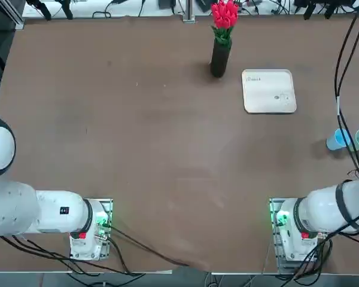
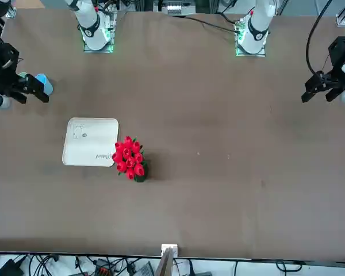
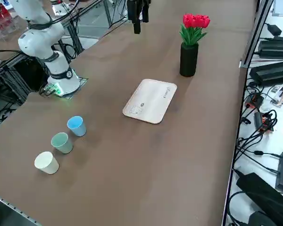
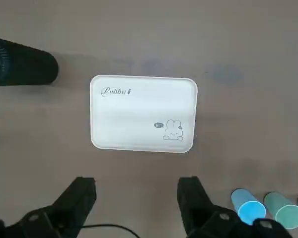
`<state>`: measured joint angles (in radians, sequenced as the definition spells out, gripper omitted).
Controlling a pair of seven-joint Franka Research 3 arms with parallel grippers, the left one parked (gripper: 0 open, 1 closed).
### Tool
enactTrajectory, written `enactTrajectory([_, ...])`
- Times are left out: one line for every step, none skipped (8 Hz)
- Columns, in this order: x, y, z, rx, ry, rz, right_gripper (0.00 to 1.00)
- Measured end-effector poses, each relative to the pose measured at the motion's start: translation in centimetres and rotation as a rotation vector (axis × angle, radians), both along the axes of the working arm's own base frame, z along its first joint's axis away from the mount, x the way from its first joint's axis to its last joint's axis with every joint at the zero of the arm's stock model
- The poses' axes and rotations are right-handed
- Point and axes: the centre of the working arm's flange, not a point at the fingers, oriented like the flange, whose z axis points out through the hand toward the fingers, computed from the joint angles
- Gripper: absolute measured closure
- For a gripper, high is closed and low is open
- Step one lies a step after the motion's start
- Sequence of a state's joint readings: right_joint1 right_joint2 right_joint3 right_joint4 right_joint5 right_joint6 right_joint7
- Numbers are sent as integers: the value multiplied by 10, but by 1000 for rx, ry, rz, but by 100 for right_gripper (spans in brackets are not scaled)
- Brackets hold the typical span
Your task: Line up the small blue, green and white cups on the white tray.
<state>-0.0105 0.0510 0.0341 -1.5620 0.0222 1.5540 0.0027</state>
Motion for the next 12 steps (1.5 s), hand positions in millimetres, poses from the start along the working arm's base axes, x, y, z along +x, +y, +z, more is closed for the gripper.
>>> enactTrajectory([-1, 0, -1, 0, 12, 0, 0])
enactTrajectory([-3, 0, -2, -1, 23, 0, 0])
enactTrajectory([-6, -1, -4, -1, 51, 0, 0])
enactTrajectory([-13, -4, -11, -3, 122, -7, 0])
enactTrajectory([-20, -16, -25, -3, 219, -25, 0])
enactTrajectory([-21, -35, -46, -1, 298, -57, 0])
enactTrajectory([-20, -61, -71, 6, 347, -103, 0])
enactTrajectory([-23, -98, -96, 17, 373, -144, 0])
enactTrajectory([-36, -138, -120, 31, 375, -154, 0])
enactTrajectory([-57, -173, -145, 42, 359, -156, 0])
enactTrajectory([-86, -198, -171, 53, 336, -165, 0])
enactTrajectory([-118, -217, -196, 66, 319, -172, 0])
